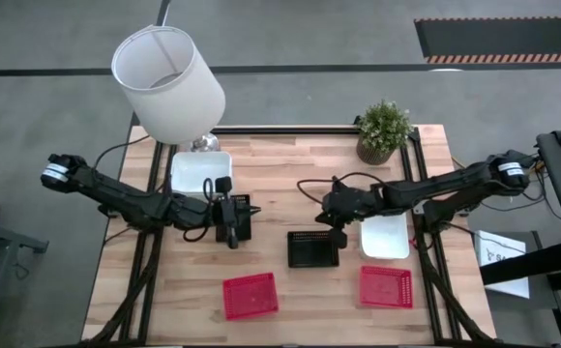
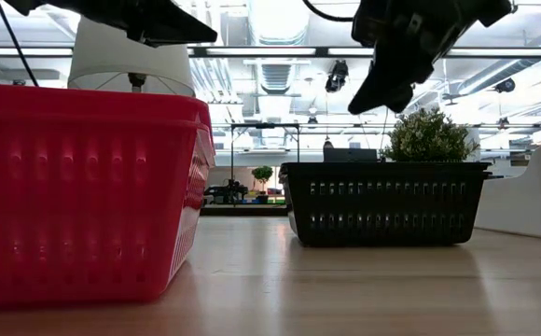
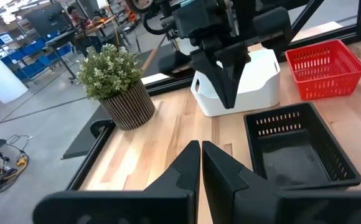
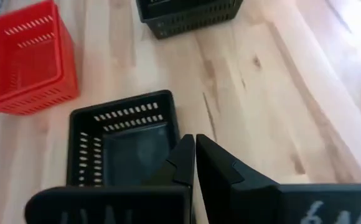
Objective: Stack baskets by color
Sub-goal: Stack the black bin on top of the bottom black bins
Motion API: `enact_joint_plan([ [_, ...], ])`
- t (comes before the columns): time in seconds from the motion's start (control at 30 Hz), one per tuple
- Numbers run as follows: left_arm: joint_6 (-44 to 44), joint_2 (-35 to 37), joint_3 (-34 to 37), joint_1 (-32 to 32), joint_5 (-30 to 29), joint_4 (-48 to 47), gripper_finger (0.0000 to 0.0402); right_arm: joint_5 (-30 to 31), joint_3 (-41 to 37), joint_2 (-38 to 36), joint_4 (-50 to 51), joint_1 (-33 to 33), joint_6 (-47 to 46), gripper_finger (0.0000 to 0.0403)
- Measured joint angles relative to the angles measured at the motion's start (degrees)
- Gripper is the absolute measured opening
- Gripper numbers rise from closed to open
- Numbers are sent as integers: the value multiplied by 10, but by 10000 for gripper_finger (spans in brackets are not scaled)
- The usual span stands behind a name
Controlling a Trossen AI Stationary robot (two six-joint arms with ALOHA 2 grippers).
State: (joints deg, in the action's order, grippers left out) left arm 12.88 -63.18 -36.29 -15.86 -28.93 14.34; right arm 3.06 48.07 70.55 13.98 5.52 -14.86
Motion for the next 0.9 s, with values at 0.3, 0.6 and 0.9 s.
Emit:
enact_joint_plan([
  [0.3, -6, 0, 0, 0, 0, -4, 0, 15, 0, 16, -29, -10, 49, 66],
  [0.6, -160, 4, -33, 0, 47, -188, 24, 30, 0, 11, -40, -9, 89, 155],
  [0.9, -295, -27, -59, 0, 205, -381, 165, 32, 0, 12, -44, -10, 104, 191],
])
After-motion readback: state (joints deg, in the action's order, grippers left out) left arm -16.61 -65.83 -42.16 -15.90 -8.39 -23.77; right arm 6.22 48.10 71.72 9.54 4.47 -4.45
